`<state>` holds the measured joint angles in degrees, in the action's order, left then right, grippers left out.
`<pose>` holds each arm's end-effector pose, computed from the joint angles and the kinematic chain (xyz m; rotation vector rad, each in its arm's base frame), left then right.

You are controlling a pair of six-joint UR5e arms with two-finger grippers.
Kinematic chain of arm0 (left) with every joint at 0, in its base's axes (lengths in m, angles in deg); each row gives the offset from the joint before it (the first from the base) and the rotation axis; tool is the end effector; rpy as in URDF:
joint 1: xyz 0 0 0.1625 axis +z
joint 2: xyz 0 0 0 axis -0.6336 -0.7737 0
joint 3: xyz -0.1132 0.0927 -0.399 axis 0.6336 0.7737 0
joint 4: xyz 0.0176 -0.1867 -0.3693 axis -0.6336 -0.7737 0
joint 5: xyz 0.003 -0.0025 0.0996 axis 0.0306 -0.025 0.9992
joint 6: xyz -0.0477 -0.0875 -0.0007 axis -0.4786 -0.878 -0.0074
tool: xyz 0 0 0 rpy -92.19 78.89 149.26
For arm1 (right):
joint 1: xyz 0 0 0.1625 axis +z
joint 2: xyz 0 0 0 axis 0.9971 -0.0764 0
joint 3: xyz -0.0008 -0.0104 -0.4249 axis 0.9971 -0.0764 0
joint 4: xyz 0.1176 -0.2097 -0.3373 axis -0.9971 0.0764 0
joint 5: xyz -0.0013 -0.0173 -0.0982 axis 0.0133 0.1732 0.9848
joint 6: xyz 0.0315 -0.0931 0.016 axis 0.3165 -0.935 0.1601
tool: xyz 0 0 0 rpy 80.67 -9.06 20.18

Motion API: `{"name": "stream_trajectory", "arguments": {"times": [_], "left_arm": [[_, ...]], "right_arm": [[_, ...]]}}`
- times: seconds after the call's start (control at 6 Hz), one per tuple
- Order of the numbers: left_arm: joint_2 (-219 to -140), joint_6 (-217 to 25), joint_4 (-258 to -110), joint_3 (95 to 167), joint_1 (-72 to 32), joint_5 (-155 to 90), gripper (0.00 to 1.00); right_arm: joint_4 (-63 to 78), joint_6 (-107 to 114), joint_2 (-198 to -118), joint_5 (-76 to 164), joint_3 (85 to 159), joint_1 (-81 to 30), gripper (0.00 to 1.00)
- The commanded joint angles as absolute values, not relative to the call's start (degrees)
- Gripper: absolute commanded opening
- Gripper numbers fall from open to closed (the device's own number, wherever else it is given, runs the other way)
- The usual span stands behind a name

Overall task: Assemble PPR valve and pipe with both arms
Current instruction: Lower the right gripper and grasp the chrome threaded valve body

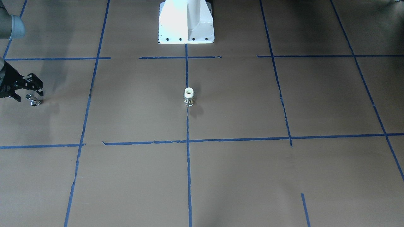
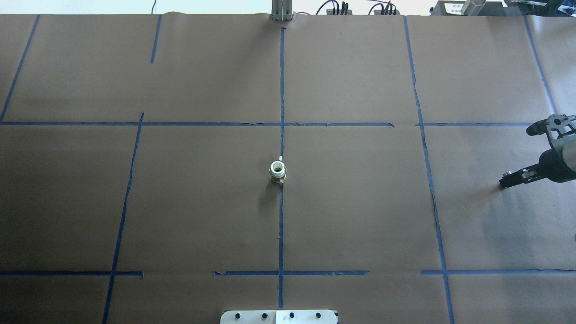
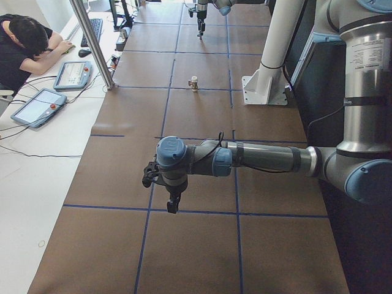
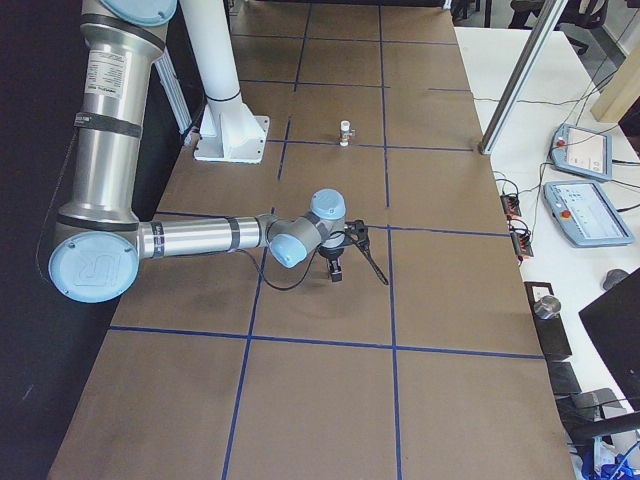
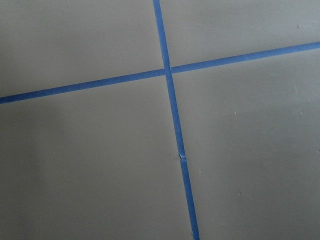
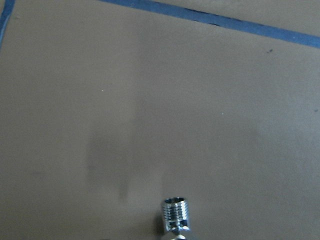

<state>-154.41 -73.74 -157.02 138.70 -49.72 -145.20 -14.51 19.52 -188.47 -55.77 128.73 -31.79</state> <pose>-0.0559 -0.4547 0.6288 0.0830 0.7734 0.1546 -0.2011 -0.4089 0.5959 0.1717 -0.7945 -0.2335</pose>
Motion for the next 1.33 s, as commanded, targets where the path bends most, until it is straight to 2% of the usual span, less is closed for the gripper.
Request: {"name": "stream_trajectory", "arguments": {"times": [0.0,0.33,0.5,0.67,1.0,1.17], "left_arm": [[-154.4,-73.7,-157.0,138.8,-49.7,-145.2,1.0],[-154.4,-74.1,-157.0,138.9,-49.7,-145.2,1.0],[-154.4,-74.1,-157.0,139.1,-49.7,-145.3,1.0],[-154.4,-74.1,-157.0,139.1,-49.7,-145.2,1.0],[-154.4,-74.2,-157.0,139.5,-49.7,-145.3,1.0],[-154.4,-74.3,-157.0,139.6,-49.7,-145.3,1.0]], "right_arm": [[-14.5,17.7,-188.4,-55.6,128.4,-32.0,0.81],[-14.5,17.1,-188.8,-55.6,128.1,-31.9,0.8],[-14.5,17.0,-188.8,-55.6,128.1,-31.9,0.68],[-14.4,17.0,-188.7,-55.3,128.1,-31.8,0.17],[-14.6,16.8,-188.4,-54.2,128.5,-30.9,0.02],[-14.5,16.7,-188.3,-54.4,129.7,-28.9,0.01]]}}
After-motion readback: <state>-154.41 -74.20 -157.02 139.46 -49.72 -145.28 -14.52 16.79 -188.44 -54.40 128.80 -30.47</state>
